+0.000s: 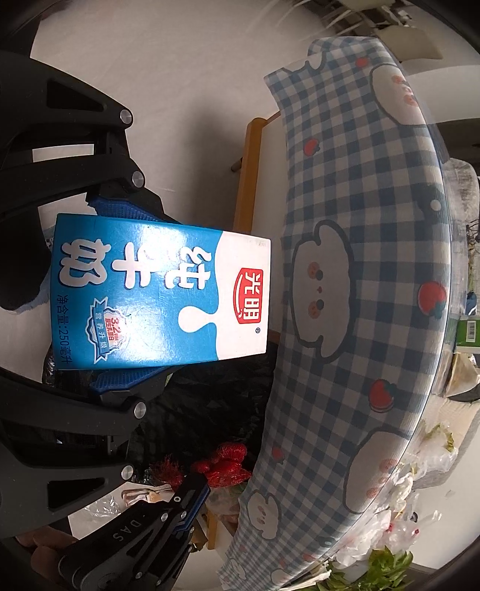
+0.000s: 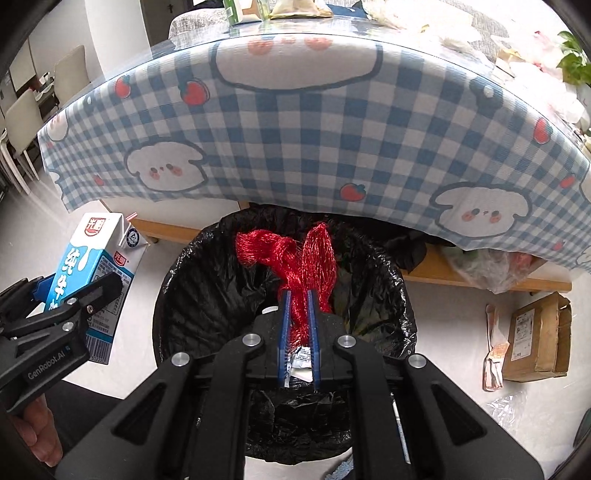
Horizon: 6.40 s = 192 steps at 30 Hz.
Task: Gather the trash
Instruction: 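Open the right tool to drop the red net while the left tool drops the milk carton, then move both tools back over the table toward the green box and plastic bag, then grasp the green box with the left tool while the right tool grasps the clear plastic bag, then lift the green box and clear plastic bag off the table with both tools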
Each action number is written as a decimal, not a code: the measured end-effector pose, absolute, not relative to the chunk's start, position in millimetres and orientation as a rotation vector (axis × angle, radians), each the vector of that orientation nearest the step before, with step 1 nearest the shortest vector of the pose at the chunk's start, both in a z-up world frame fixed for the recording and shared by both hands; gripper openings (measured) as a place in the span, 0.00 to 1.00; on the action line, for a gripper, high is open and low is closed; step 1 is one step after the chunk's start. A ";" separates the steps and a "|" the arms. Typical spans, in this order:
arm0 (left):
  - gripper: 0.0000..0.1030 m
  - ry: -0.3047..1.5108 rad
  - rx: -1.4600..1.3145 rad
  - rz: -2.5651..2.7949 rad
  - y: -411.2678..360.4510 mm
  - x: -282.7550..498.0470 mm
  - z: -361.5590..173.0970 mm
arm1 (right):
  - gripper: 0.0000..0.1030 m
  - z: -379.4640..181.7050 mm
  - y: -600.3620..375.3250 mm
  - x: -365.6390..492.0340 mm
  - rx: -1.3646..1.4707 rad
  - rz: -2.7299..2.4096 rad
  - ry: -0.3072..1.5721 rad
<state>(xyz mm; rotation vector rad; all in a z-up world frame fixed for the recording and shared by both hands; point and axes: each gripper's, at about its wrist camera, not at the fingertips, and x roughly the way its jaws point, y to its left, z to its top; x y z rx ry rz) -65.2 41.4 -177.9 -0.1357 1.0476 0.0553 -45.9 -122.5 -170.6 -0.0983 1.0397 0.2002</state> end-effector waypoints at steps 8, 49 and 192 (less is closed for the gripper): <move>0.60 1.051 -0.124 0.044 31.8 -63.1 -180.9 | 0.31 -164.9 -131.7 -48.4 -0.094 0.186 1.021; 0.61 1.078 -0.027 -0.065 -68.2 -45.9 -201.3 | 0.92 -168.4 -251.9 -50.5 -0.013 -0.010 0.991; 0.44 0.980 -0.026 0.029 24.5 290.6 -43.6 | 0.26 -16.8 -186.8 298.3 0.020 0.107 0.739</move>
